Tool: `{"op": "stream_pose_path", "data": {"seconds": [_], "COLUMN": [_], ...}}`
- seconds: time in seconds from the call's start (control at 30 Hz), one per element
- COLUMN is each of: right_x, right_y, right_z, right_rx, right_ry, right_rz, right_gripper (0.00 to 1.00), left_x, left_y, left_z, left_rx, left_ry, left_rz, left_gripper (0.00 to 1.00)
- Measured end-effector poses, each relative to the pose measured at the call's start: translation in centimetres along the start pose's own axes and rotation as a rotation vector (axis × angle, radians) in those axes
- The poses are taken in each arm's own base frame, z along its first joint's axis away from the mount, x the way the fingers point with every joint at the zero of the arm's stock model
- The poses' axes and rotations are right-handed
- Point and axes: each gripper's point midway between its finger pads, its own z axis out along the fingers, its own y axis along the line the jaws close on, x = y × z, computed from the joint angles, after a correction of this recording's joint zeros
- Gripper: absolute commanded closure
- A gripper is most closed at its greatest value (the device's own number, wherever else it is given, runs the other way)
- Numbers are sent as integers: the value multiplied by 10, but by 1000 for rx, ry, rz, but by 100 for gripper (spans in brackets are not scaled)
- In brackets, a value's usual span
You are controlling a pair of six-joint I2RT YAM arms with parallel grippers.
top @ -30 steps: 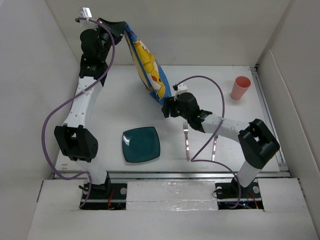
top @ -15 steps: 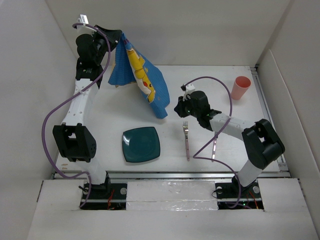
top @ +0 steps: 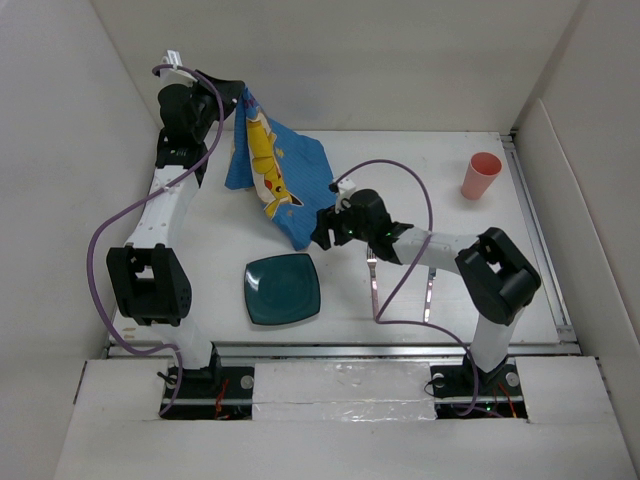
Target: Set the dinner table for one person
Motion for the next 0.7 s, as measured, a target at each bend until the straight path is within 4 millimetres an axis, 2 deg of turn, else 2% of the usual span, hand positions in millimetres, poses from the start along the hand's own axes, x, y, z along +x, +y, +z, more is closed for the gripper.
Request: {"op": "stream_pose_path", "data": {"seconds": [0.17, 0.27, 0.4, 0.57, 0.7], "right_x": [3, 9, 14, 20, 21], "right_y": [45, 54, 40, 21, 17], "right_z": [37, 52, 63, 62, 68], "right_rx": [-9, 31, 125, 208, 217], "right_ry": [7, 18, 29, 45, 46], "right_rz": [-56, -74, -78, -75, -67], "right_gripper": [28, 30, 31, 34, 46], "left_x": [2, -1, -9, -12, -10], "left_y": [4, 1, -1, 1, 3], "left_z": [-4, -6, -10, -11, -11], "left_rx": [-12, -8, 2, 2, -1], "left_ry": [-3, -12, -32, -41, -38], "left_rz": [4, 9, 14, 14, 10], "left_gripper": [100, 100, 100, 100, 100]}}
